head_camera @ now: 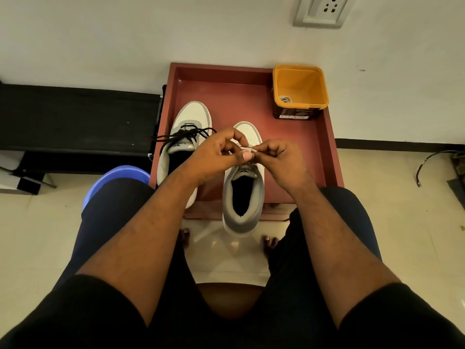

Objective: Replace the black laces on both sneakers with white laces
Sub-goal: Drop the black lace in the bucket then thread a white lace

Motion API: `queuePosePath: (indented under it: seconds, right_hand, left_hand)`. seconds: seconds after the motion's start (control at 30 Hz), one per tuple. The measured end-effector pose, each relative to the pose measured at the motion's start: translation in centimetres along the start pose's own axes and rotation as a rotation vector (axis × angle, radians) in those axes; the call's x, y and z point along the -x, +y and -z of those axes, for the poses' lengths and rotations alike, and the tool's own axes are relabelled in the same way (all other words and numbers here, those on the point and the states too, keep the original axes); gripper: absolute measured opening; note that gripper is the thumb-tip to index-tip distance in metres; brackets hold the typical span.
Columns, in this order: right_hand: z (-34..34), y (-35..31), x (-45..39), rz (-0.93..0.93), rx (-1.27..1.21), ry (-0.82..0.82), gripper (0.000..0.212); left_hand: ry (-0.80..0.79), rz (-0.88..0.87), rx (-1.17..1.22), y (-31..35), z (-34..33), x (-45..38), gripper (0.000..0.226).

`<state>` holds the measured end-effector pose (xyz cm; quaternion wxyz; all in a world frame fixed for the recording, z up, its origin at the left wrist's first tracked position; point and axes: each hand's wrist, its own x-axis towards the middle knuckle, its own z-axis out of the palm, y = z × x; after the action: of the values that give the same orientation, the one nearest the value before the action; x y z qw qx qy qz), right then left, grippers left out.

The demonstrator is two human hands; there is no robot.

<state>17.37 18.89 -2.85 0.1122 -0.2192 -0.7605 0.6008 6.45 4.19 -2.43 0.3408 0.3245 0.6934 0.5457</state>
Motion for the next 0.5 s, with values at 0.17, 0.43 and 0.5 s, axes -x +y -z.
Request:
queuePosePath:
  seconds: [0.17, 0.43, 0.5]
  right_hand:
    - [-0.7, -0.4, 0.3, 0.000, -0.114, -0.031, 0.022]
    - [-1.2, 0.9, 0.0, 0.189, 0.115, 0.051, 0.019]
    - [-1.3, 0.7, 0.0, 0.376, 0.308, 0.037, 0.014]
  left_hand:
    - [0.224, 0.006, 0.015, -0.5, -1.7, -0.4, 0.004]
    - [0.464, 0.261, 0.299, 0.4, -3.4, -0.9, 0.015]
    - [0.453, 0.326, 0.321, 0.3, -3.2, -0.9, 0.014]
